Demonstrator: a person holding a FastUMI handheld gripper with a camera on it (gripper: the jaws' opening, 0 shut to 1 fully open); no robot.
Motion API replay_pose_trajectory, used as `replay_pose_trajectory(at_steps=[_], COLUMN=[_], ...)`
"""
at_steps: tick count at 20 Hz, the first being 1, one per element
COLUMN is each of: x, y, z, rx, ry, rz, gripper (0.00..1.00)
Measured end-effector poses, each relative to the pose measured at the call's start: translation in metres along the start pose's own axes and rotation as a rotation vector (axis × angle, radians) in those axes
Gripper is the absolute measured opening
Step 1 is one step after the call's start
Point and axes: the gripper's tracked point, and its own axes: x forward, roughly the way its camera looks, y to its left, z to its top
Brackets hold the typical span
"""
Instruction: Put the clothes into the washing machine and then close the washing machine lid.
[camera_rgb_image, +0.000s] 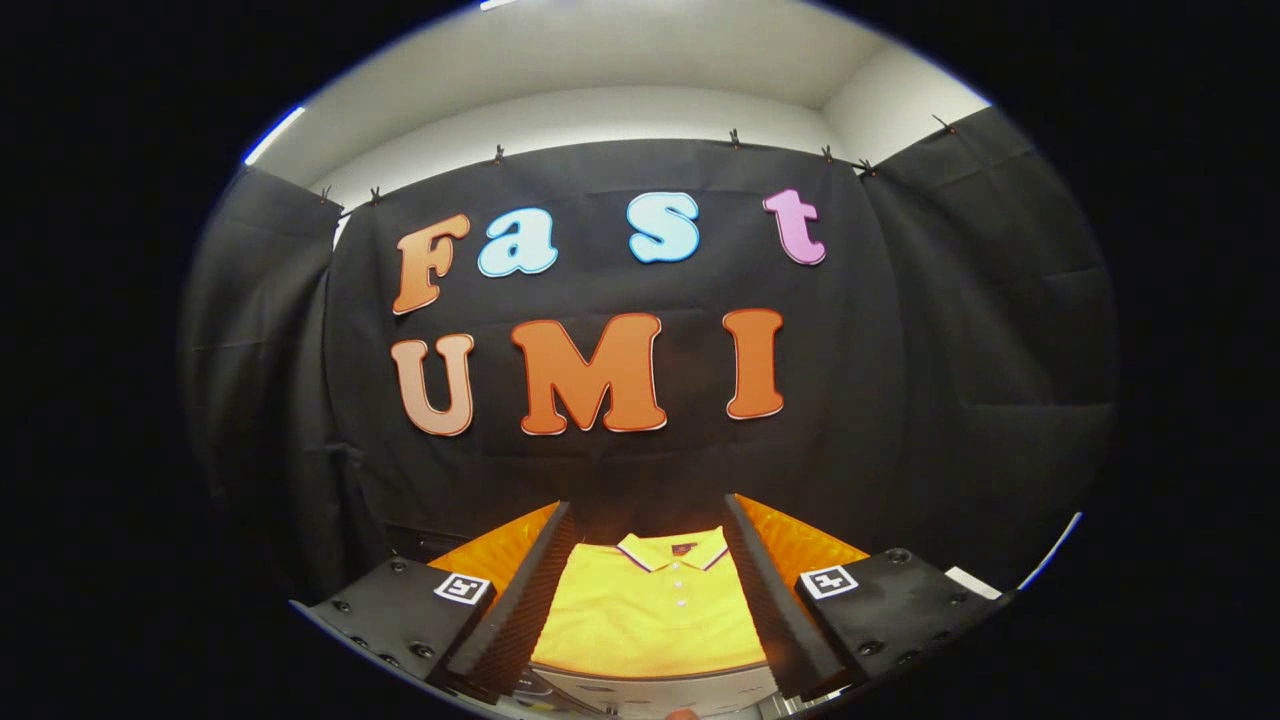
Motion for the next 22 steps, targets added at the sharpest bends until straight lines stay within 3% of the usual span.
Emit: replay_pose_trajectory(at_steps=[10,22], x=[0.091,0.188], y=[-0.025,-0.050], z=[-0.054,-0.199], rx=[-0.016,-0.033], ry=[0.141,0.494], rz=[-0.010,-0.027], gripper=[0.97,0.97])
